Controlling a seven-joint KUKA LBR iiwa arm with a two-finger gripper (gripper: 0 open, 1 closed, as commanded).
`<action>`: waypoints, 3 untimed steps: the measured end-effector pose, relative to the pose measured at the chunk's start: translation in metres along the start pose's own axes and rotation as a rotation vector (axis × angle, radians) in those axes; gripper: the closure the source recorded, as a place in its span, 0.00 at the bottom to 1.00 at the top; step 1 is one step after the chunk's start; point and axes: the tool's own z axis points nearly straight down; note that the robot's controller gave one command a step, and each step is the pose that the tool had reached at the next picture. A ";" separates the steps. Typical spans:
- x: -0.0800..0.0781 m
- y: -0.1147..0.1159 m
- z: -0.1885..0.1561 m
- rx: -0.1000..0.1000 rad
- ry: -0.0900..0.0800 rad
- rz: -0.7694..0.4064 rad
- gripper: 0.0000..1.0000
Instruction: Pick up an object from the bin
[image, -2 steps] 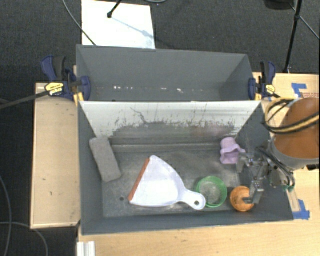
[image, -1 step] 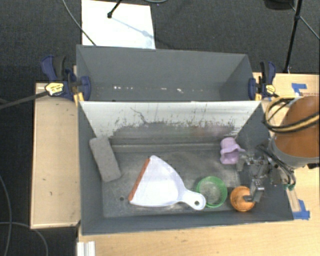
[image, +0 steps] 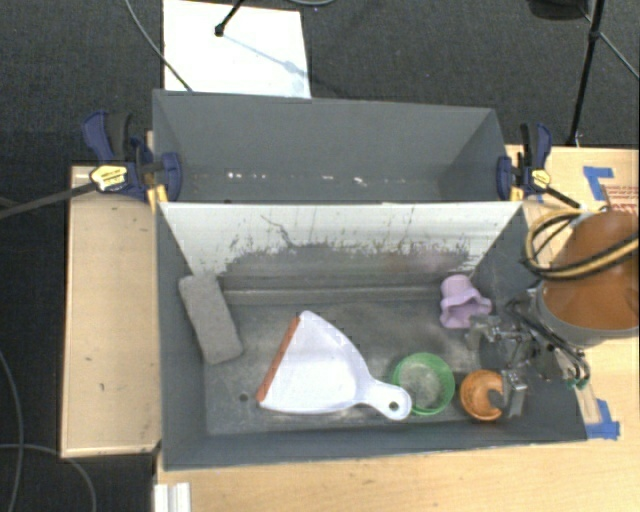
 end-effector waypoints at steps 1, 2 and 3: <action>0.004 0.003 0.028 -0.002 0.010 -0.003 0.00; 0.013 0.002 0.032 -0.003 0.014 0.132 1.00; 0.012 0.002 0.032 -0.003 0.014 0.130 1.00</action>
Offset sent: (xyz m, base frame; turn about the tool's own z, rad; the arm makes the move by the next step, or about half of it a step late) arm -0.0140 0.0010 -0.0396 0.1365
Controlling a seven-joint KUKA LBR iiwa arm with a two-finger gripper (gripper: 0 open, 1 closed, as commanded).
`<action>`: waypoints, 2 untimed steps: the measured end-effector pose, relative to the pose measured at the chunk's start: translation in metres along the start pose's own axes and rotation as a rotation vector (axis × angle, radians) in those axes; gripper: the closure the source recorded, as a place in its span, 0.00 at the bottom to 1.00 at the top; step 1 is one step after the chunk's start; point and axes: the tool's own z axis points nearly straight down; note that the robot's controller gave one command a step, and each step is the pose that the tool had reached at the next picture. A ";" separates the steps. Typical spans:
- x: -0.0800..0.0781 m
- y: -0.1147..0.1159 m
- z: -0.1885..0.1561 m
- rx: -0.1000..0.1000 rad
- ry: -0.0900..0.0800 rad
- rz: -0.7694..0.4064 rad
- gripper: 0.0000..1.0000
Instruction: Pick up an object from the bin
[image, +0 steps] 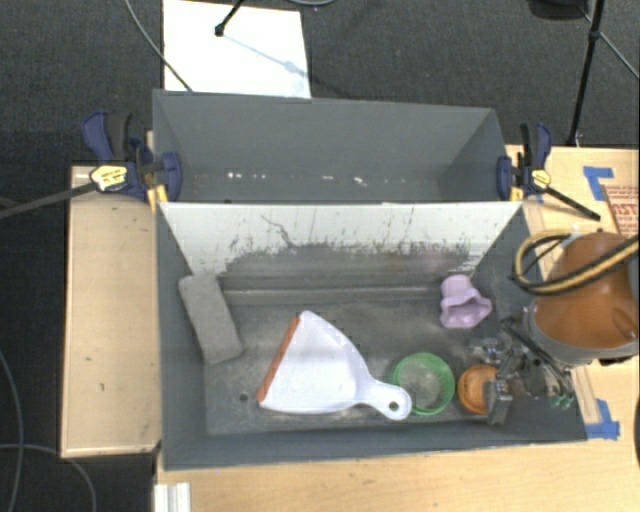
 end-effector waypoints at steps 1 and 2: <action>-0.016 0.007 -0.070 0.000 -0.003 -0.007 1.00; -0.018 -0.008 -0.088 0.001 -0.006 0.020 0.00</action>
Offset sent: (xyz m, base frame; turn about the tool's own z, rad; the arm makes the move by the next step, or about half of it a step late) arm 0.0178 -0.0083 0.0882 0.0147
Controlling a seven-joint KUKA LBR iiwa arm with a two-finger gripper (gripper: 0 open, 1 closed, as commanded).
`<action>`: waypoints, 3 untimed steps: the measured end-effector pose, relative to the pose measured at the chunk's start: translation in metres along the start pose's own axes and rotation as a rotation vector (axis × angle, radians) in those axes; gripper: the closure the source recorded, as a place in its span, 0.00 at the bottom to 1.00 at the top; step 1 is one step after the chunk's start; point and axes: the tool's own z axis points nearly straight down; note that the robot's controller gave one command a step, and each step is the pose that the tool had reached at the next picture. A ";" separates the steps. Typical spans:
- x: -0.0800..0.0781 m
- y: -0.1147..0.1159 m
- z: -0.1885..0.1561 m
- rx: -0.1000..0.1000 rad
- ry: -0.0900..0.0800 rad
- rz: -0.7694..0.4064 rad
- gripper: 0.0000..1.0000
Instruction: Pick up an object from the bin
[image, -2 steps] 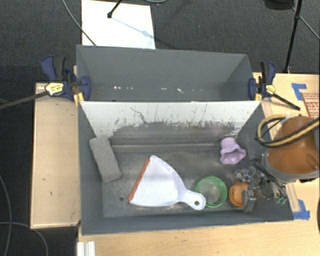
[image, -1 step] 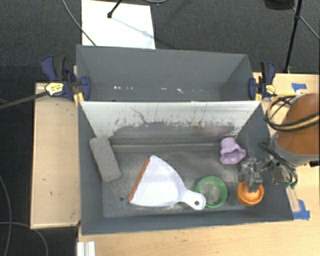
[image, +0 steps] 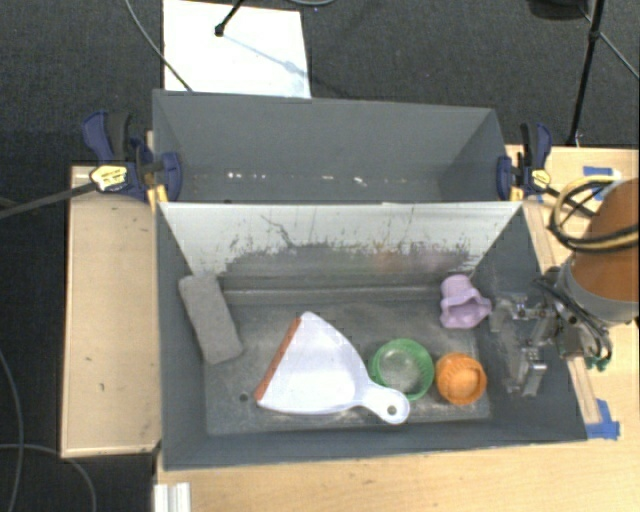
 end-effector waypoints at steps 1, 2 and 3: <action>0.000 0.000 0.000 0.000 -0.001 -0.002 0.00; 0.004 0.020 0.024 0.004 -0.009 -0.073 0.00; 0.002 0.041 0.067 -0.002 0.000 -0.382 0.00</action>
Offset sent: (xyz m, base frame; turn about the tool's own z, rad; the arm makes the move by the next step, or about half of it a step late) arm -0.0179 0.0760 -0.0893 -0.2417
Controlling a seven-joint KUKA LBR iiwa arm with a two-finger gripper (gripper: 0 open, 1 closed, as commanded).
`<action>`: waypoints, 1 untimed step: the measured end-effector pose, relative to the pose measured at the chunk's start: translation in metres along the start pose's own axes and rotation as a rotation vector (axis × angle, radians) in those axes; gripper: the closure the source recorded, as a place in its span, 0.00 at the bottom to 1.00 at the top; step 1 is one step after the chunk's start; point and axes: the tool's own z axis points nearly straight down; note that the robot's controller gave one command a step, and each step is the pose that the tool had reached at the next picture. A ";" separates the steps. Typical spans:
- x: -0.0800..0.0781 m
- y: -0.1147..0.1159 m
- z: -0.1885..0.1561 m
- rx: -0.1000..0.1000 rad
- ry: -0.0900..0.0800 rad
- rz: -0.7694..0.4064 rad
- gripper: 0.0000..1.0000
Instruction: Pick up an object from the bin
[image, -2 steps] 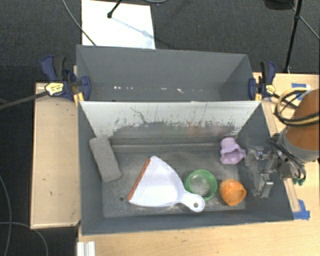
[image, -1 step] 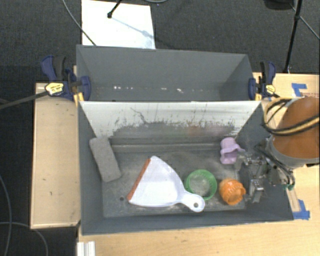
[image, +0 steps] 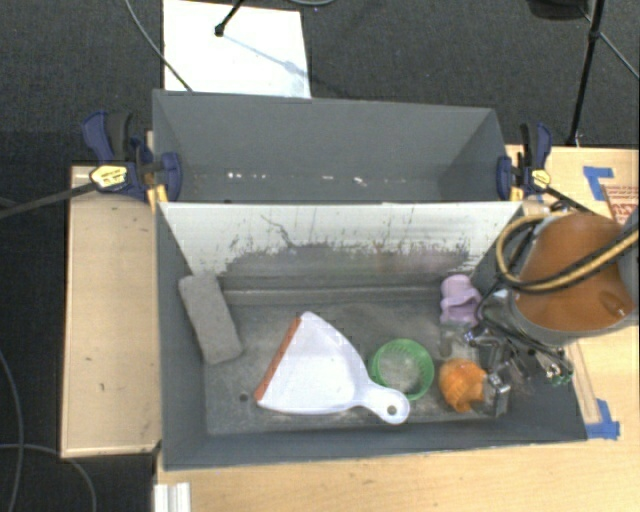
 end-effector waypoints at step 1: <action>-0.002 0.007 0.024 0.000 0.005 0.216 1.00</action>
Offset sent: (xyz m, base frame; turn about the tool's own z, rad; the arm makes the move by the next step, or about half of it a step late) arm 0.0000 0.0000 0.0000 0.0000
